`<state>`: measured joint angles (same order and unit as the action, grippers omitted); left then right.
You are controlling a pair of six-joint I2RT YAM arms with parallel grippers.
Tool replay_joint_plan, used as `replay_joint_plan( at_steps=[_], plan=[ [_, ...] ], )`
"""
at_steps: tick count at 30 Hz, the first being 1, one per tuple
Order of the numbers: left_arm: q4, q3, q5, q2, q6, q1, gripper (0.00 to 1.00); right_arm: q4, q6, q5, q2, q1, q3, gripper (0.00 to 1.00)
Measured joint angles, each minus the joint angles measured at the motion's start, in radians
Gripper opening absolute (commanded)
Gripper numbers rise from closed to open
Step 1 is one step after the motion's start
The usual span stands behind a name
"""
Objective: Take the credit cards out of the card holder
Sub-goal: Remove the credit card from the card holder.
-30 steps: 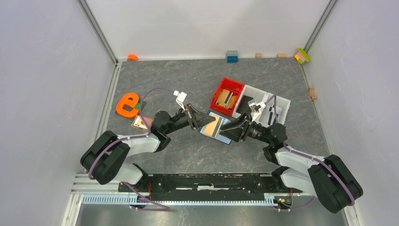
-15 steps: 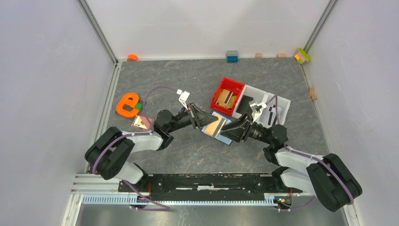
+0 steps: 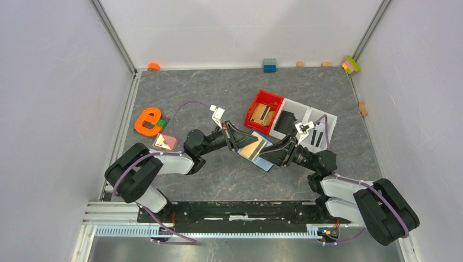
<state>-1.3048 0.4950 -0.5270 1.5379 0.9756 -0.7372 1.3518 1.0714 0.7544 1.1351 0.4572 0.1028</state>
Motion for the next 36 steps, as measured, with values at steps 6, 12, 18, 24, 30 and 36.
replay_joint_plan(
  at_steps=[6, 12, 18, 24, 30, 36],
  plan=[
    [0.002, 0.020, 0.003, 0.000, 0.000, -0.028, 0.19, 0.079, 0.054, 0.004, -0.045, -0.042, -0.046, 0.44],
    [0.000, 0.032, 0.001, 0.006, 0.000, -0.031, 0.14, 0.100, 0.081, 0.003, -0.033, -0.052, -0.047, 0.41],
    [0.005, 0.058, 0.003, 0.046, -0.001, -0.048, 0.13, 0.111, 0.132, 0.004, -0.024, -0.092, -0.078, 0.41],
    [0.007, 0.072, 0.013, 0.060, -0.001, -0.059, 0.17, 0.108, 0.162, 0.005, -0.065, -0.126, -0.092, 0.41],
    [0.004, 0.080, 0.013, 0.060, -0.001, -0.063, 0.18, 0.109, 0.162, 0.003, -0.079, -0.138, -0.092, 0.33],
    [0.005, 0.083, 0.011, 0.061, -0.001, -0.064, 0.18, 0.110, 0.155, -0.001, -0.062, -0.140, -0.092, 0.11]
  ],
)
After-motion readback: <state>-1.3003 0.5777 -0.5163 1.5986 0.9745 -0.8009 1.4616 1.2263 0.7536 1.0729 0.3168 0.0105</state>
